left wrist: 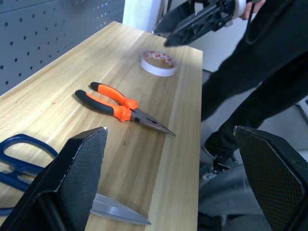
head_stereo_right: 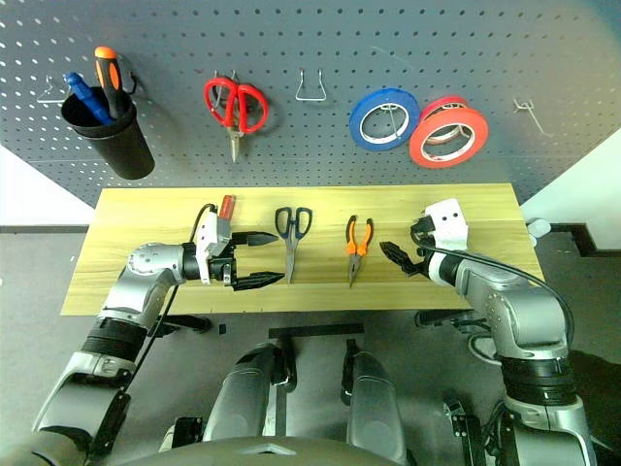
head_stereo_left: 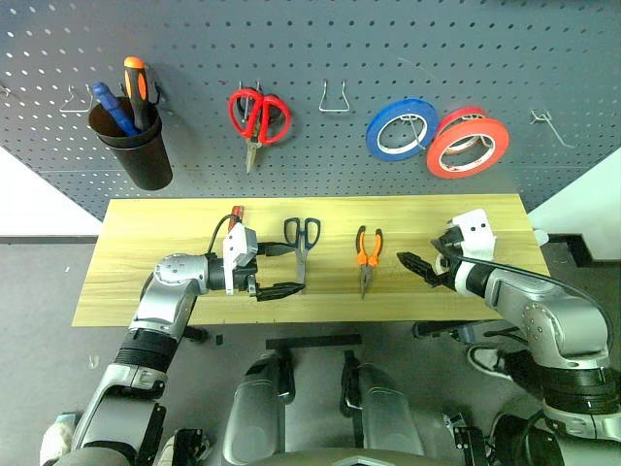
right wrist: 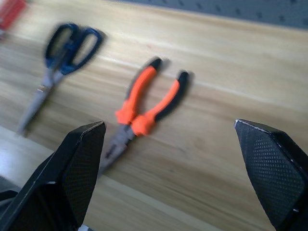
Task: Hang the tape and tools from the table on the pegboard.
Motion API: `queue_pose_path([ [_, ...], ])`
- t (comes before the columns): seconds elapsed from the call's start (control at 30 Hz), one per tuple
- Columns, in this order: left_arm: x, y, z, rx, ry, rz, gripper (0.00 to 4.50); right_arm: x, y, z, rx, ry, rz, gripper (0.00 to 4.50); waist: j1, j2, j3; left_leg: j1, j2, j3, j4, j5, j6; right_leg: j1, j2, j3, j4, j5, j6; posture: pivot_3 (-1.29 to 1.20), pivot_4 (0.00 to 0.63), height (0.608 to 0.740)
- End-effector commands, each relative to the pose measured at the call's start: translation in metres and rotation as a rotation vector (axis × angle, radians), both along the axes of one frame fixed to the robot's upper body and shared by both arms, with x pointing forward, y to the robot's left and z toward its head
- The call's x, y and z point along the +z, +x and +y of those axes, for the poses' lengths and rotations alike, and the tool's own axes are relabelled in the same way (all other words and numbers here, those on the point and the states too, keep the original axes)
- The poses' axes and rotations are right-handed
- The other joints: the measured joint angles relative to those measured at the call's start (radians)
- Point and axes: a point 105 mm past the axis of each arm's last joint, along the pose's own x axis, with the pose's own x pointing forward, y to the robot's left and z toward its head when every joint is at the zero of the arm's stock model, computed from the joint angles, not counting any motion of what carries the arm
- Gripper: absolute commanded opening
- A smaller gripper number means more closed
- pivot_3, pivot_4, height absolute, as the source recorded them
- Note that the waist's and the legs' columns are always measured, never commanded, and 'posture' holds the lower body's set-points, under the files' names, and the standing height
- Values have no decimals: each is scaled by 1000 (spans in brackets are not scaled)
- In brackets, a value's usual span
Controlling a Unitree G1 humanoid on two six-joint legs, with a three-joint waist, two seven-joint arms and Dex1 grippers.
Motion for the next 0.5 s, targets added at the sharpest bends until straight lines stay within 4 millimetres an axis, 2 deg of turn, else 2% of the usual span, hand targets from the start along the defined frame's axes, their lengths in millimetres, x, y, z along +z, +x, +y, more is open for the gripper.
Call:
queue_pose_path([
  [0.03, 10, 1, 6, 6, -20, -26, 4422, 11, 7, 2, -7, 10, -31, 4500, -1, 0, 0, 0, 0, 0, 0, 0, 0, 0, 0, 0, 0, 0, 0, 169, 261, 732],
  [0.2, 14, -2, 1, -29, -40, -17, 4422, 9, 14, -10, -30, -14, -7, 4500, 1, -1, -6, 0, 0, 0, 0, 0, -1, 0, 1, 0, 1, 1, 1, 180, 212, 732],
  [0.3, 13, -2, -4, -39, -10, -24, 4422, 4, 14, -25, -54, -37, 24, 4500, 4, -1, -11, 0, 0, 0, 1, 0, -1, 0, 1, -1, 1, 2, 2, 166, 188, 732],
  [0.37, 11, -2, -11, -43, 9, -27, 4422, -3, 11, -39, -68, -68, 63, 4500, 5, -1, -18, -1, -1, 0, 1, 1, -1, 0, 1, -1, 0, 2, 3, 137, 161, 732],
  [0.5, 5, -2, -18, -59, 74, -3, 4422, -26, -1, -68, -88, -153, 173, 4500, 3, -2, -40, -1, -3, 1, 1, 2, -3, 0, 1, -1, -1, 3, 5, 103, 143, 732],
])
